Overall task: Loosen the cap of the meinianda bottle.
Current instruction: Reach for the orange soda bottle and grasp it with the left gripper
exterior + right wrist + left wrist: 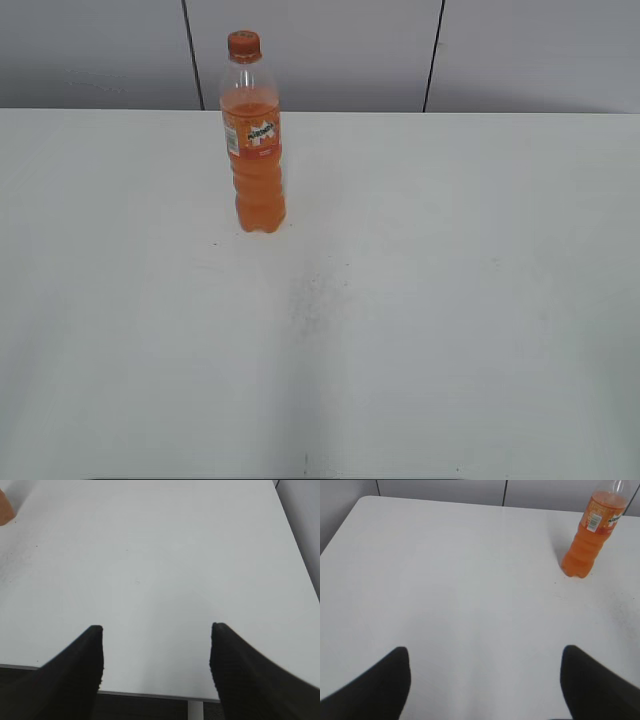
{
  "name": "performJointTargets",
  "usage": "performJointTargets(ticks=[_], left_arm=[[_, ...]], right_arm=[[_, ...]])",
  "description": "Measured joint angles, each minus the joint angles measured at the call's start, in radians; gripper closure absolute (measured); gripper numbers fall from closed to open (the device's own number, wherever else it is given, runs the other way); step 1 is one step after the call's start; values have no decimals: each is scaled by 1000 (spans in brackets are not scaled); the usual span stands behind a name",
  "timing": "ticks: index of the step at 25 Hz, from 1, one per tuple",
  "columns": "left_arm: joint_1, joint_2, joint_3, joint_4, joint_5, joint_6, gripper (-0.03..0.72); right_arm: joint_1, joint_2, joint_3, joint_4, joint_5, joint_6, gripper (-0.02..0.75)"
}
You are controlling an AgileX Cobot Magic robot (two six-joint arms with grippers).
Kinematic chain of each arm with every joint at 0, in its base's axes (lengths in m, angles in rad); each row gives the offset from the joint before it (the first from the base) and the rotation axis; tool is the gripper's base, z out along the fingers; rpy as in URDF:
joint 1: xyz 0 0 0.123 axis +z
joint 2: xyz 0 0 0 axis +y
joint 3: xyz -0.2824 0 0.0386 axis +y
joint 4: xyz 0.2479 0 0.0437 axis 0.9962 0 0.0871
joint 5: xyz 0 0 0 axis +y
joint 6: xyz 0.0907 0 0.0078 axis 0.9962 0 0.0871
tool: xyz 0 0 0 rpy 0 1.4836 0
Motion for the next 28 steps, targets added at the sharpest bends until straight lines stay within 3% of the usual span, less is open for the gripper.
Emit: performJointTargets(ticks=[28], left_arm=[[0,0,0,0,0,0,126]], right_arm=[[0,0,0,0,0,0,236]])
